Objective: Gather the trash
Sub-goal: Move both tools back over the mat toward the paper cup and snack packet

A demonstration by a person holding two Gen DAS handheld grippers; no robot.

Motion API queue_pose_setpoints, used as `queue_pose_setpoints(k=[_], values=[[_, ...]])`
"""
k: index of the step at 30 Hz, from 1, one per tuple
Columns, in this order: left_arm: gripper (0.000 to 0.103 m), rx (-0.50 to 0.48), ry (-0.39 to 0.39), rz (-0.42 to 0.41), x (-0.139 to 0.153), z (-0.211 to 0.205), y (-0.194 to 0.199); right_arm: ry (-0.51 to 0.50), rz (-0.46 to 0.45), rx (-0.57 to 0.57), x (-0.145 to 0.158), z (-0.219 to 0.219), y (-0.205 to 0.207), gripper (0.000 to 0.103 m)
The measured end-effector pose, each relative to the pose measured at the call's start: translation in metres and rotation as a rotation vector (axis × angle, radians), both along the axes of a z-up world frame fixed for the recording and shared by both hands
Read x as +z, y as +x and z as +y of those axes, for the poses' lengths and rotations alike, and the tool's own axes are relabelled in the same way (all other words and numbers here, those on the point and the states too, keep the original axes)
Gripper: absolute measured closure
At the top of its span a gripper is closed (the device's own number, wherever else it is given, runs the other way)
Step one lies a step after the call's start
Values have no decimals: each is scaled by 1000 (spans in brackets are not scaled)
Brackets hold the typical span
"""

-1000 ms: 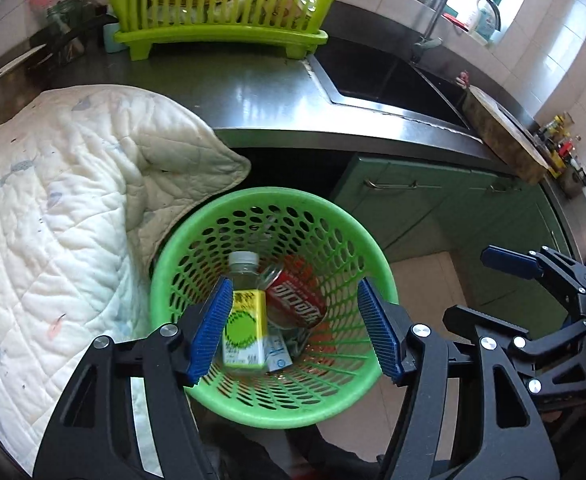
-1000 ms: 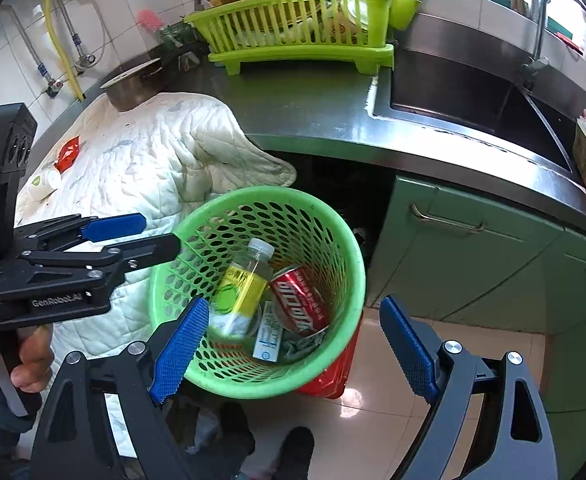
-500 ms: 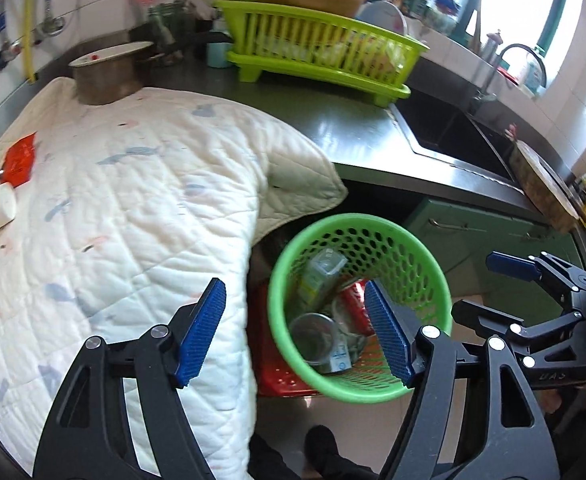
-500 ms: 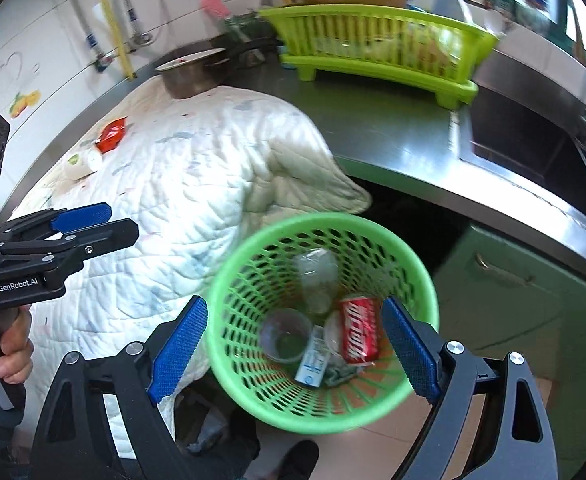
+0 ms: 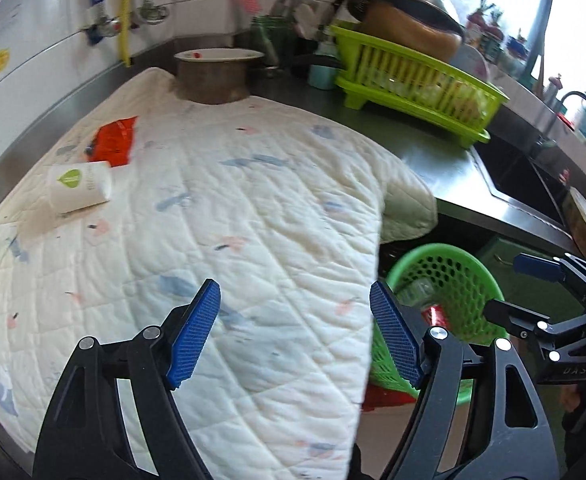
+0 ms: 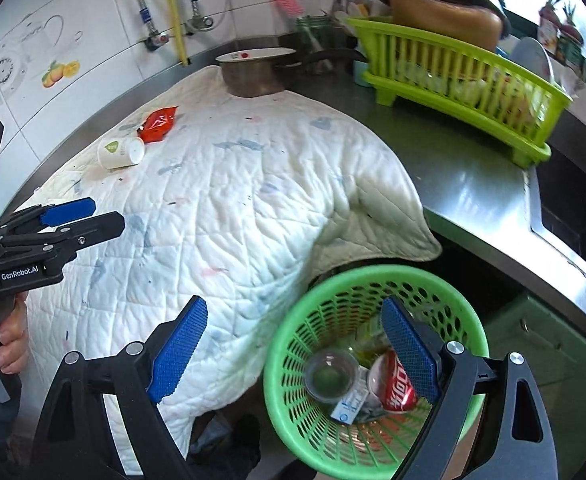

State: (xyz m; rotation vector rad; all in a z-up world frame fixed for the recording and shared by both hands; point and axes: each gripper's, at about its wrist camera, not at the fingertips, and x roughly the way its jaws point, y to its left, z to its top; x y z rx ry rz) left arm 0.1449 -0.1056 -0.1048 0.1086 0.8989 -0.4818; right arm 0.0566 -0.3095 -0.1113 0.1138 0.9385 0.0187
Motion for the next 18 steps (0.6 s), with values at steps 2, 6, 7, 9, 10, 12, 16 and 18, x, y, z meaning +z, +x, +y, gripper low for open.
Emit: queue_pose_setpoints(k=[2,6,7,9,10,12,16,18], values=[[26,32,7,-7,2,13,7,-2,-2,21,2,9,10,18],[24,98,8,-15,5,44,23,-12,-7,61,5,29,33,18],[24,118,7,-18,6,53,27,-16,-8,72,6,34,38,18],[24,152,5,-17,6,68,35,-21,-9,97,7,46,50,18],[24,169,6,-17,6,75,38,-25,-10,108,7,52,56,18],[23,201,11,-18,6,89,45,-30,-12,131,8,63,68,18],[20,271,17,-17,4,116,61,-33,-19,168,9,81,90,18],[20,310,17,-11,3,130,70,-37,-25,189,11,93,105,18]])
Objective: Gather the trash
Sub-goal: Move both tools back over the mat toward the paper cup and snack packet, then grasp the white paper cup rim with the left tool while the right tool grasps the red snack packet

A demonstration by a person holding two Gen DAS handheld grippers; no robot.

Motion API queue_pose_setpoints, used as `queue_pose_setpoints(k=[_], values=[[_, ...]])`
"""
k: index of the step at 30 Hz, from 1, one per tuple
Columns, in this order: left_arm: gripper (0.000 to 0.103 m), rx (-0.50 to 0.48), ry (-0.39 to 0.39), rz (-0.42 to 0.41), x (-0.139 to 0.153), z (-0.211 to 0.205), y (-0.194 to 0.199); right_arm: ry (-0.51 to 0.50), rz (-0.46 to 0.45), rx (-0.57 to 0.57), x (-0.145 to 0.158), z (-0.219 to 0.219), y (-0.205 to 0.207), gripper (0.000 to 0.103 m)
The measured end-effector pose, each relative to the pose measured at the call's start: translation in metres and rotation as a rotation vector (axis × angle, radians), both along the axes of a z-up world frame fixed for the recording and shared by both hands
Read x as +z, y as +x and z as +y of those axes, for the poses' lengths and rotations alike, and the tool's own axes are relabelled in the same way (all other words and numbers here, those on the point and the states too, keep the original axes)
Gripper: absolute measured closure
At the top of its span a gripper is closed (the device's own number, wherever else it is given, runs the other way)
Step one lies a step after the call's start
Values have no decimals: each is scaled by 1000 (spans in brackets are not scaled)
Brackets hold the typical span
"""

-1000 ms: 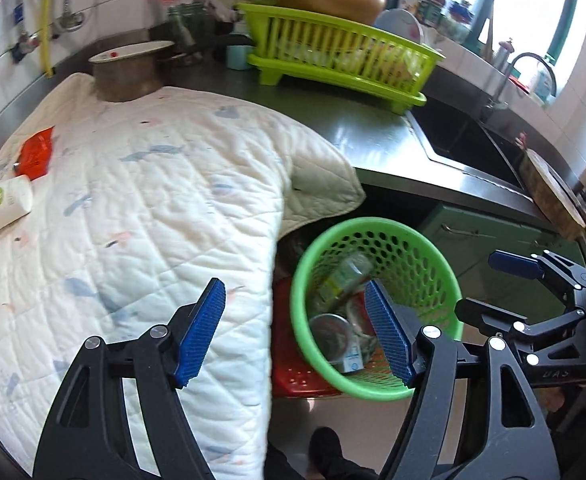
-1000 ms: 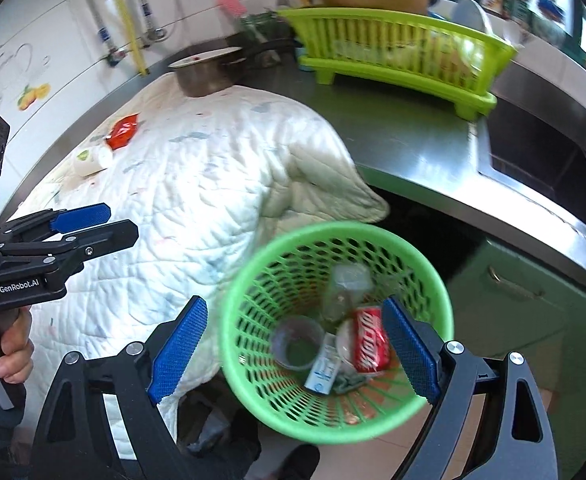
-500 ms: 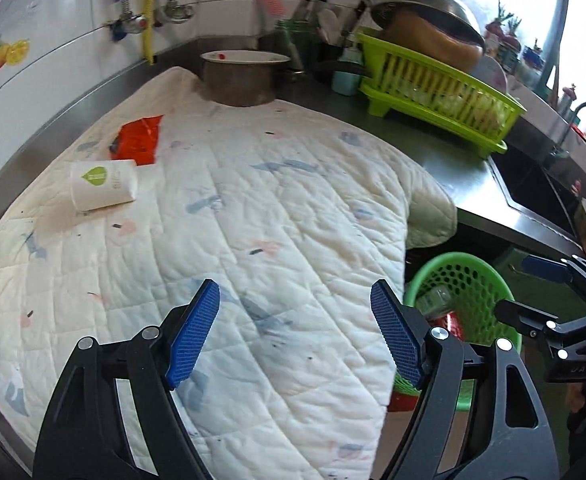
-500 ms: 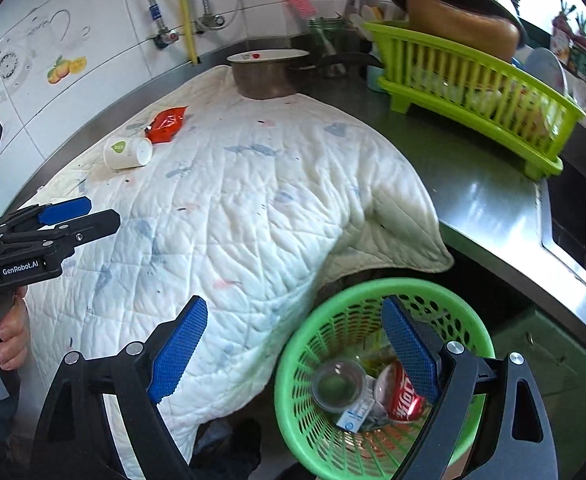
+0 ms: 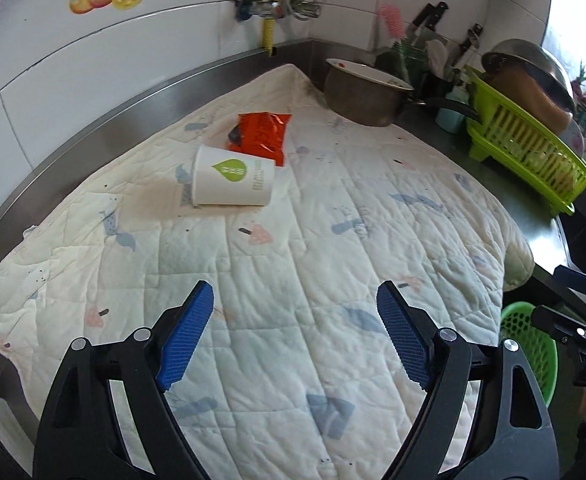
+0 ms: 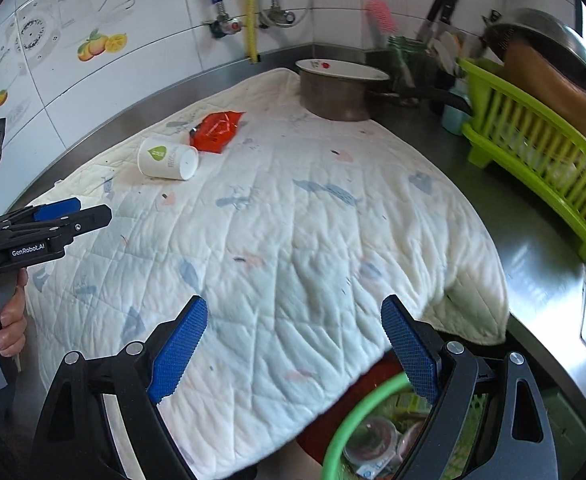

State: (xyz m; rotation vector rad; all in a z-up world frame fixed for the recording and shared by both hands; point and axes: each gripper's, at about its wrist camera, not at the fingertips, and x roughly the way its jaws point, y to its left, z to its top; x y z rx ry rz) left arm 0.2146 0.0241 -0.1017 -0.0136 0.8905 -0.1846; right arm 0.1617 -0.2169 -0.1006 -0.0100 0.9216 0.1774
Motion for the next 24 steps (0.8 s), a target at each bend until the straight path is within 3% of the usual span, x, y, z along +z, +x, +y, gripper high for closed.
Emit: queue_pose_setpoints(k=[5,9,15,24], values=[[20,85,-3,-5,-1,34,20,5,0,51,1,26,41,18],[23,96,-13,-25,-1,51,34,14,5,82,2,49,78,18],[34,56,-65,-36,-3,63,73,9,-15,114,8,76,116,18],[36,-43,-135,18,-31,68,145,3,3,128,-2,86,149,18]])
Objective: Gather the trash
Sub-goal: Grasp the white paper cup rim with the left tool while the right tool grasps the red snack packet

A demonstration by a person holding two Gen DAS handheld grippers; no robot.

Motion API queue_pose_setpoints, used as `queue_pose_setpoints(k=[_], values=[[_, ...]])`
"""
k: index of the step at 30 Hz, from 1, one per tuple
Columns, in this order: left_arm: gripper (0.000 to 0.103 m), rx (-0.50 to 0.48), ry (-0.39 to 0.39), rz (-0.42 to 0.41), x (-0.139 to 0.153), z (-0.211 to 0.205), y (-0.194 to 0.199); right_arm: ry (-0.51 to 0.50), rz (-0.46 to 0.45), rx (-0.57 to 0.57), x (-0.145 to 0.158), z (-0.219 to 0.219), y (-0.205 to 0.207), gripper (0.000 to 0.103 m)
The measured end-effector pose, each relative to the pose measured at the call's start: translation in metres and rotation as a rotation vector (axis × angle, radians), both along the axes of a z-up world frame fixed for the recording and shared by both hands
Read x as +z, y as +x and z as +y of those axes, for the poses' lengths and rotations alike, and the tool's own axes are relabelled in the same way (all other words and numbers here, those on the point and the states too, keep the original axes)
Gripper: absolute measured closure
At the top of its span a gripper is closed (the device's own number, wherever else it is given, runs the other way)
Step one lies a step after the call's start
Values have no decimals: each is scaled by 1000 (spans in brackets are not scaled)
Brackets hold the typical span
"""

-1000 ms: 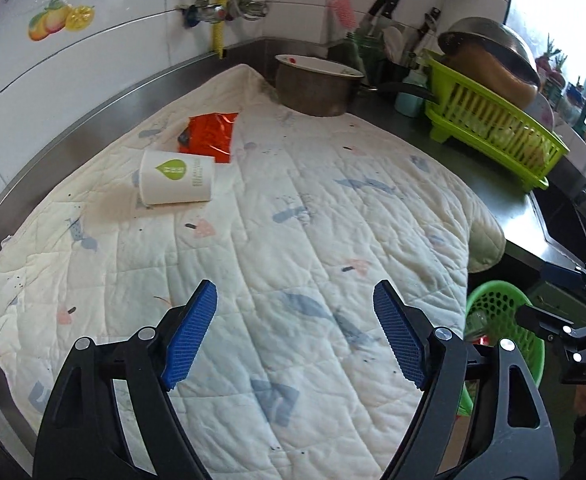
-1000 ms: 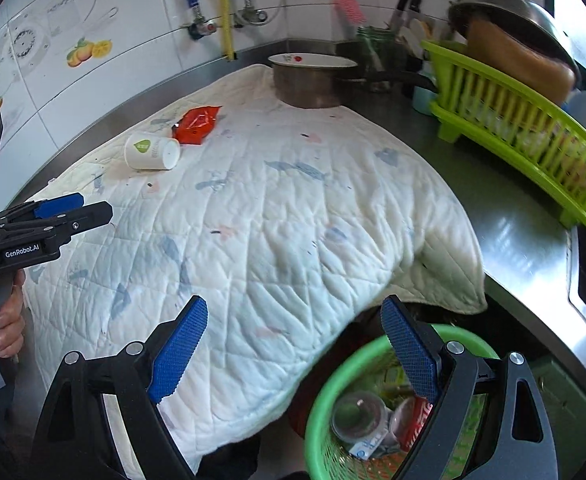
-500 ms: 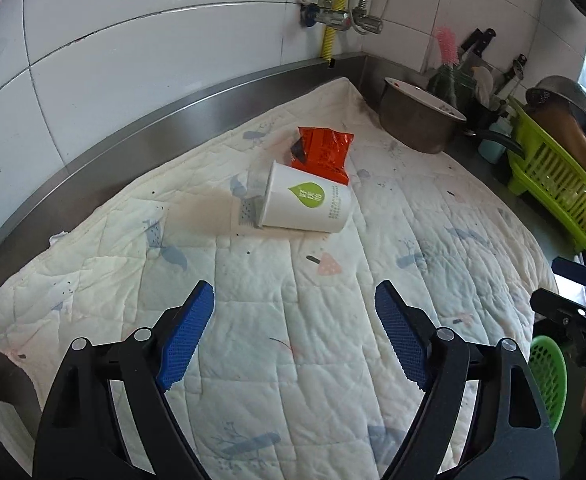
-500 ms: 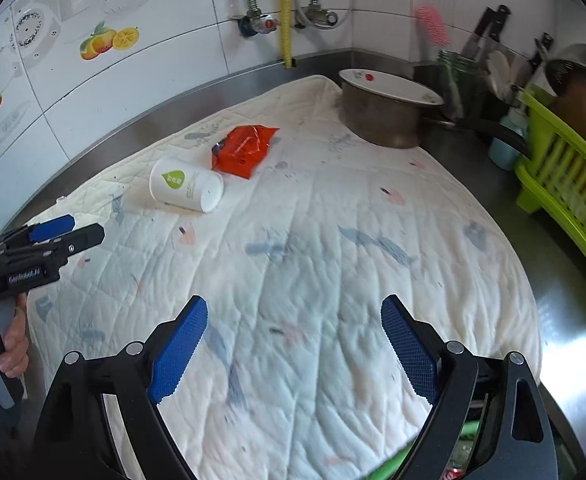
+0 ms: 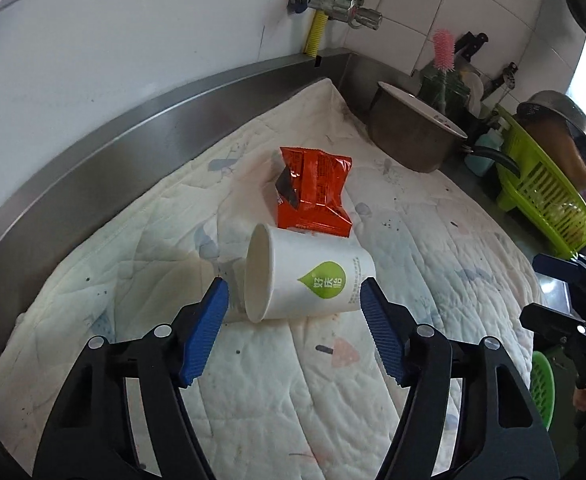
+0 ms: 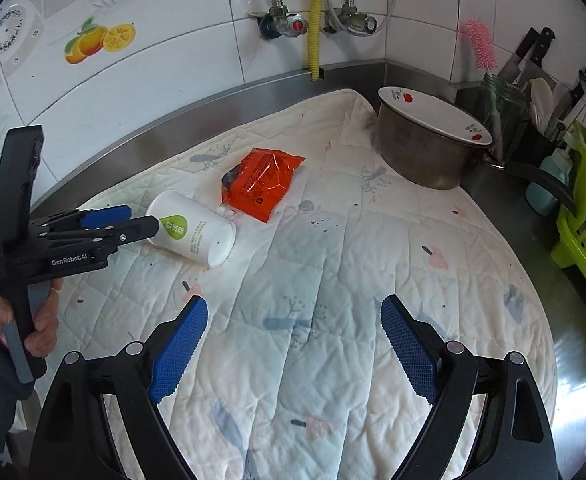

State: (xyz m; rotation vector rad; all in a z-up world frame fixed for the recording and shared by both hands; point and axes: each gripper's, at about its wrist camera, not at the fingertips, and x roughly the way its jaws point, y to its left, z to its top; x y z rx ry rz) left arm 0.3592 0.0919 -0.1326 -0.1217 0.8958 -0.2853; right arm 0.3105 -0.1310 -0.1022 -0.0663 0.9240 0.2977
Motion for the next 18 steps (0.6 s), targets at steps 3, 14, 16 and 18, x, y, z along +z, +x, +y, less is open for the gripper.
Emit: queue_pose_setpoints(k=[3,14,16,18], values=[[36,-31,-52,19,-12,3,12,-8,12,1,-5,1,12,18],[87,-114,-161,27,-26,-9,3,-28,11,30,-13,18,60,18],[93,-91,-162,26,-24,-8,-7,-15,21,34,-15,23,70,18],[101,-64,-161,19,-21,-4,-18,10,38,39,-19,30,84,18]])
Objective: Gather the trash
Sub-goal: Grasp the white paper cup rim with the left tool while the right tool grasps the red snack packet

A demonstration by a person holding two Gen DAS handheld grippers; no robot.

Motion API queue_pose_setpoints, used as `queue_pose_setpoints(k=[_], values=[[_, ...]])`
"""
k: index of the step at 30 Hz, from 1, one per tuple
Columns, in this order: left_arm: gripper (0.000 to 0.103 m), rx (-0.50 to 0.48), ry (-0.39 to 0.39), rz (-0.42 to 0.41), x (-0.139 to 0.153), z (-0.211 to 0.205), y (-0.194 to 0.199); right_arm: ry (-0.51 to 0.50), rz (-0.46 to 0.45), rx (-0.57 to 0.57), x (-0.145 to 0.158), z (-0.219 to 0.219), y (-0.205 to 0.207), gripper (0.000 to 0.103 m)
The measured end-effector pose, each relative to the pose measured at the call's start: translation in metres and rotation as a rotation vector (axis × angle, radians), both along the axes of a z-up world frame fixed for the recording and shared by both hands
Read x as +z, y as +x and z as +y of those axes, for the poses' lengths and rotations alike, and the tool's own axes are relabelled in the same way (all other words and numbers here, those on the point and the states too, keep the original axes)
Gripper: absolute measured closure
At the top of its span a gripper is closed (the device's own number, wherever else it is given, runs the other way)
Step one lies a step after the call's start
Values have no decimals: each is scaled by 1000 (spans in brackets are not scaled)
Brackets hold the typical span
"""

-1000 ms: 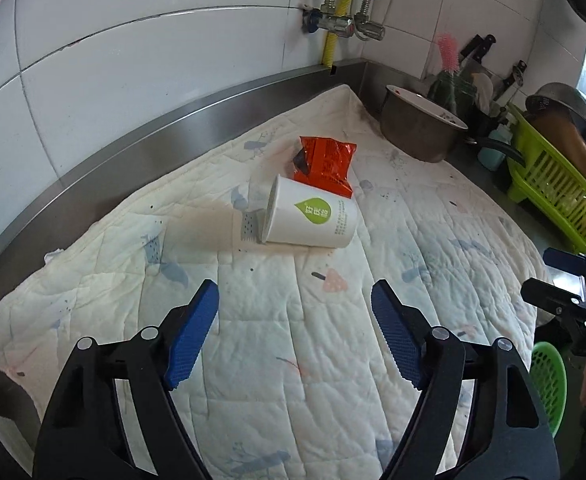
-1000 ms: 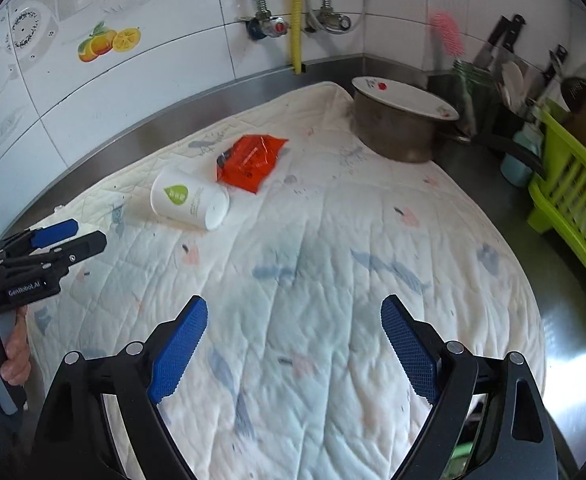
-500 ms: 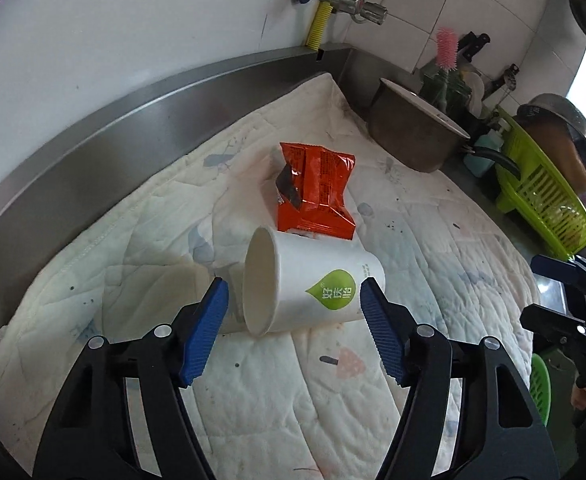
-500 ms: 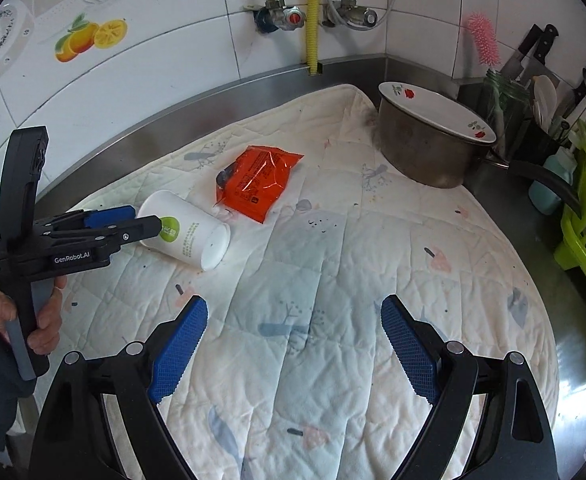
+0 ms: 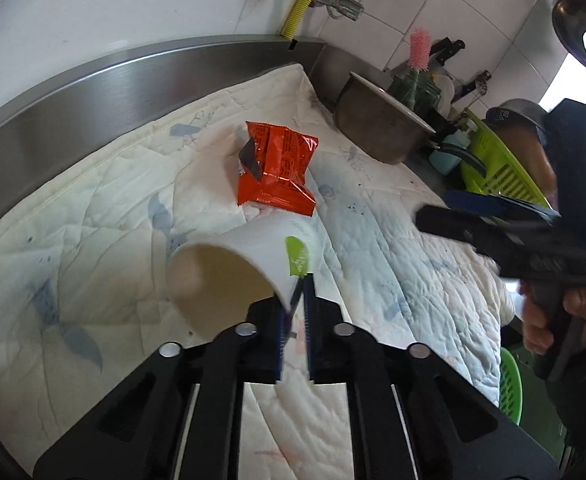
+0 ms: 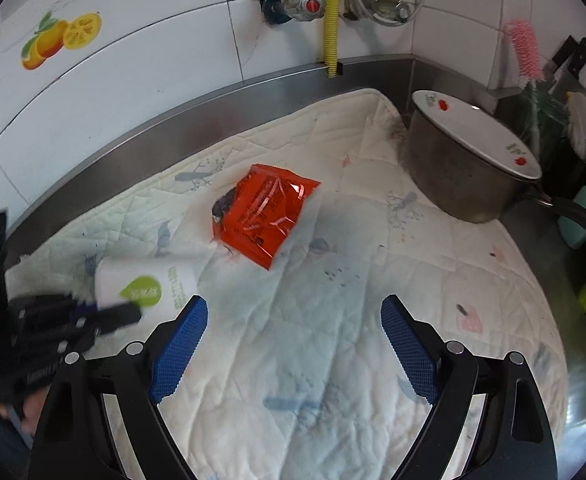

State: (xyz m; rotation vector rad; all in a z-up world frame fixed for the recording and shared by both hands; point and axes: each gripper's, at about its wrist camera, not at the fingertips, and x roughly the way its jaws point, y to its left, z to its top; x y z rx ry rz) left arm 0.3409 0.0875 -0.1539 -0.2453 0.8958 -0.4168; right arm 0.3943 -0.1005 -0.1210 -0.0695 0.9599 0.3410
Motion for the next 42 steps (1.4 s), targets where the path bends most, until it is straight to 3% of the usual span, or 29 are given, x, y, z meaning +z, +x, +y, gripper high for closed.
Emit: queue_pose_setpoints(k=[5,16,19,22,23,26,33,38,42], values=[[102,45,32,9,2,15,-22,82,62,-17,-16,26,40,18],[102,96,27,17,3,43,-38,126,171,-184,-59,57,105,18],[102,99,20,13,3,45,-39,131,206,-211,-73,55,114,34],[102,103,16,10,4,45,-41,135,183,-205,-71,51,110,51],[102,103,14,8,5,45,-41,145,182,-192,-70,49,107,58],[102,106,8,0,8,44,-42,151,160,-178,-65,42,96,63],[102,102,-12,9,14,37,-51,220,121,-171,-39,8,47,66],[102,61,-34,-1,24,17,-64,271,104,-192,-22,-27,-17,66],[102,8,-39,-18,35,-9,-80,236,61,-230,-13,-65,-80,66]])
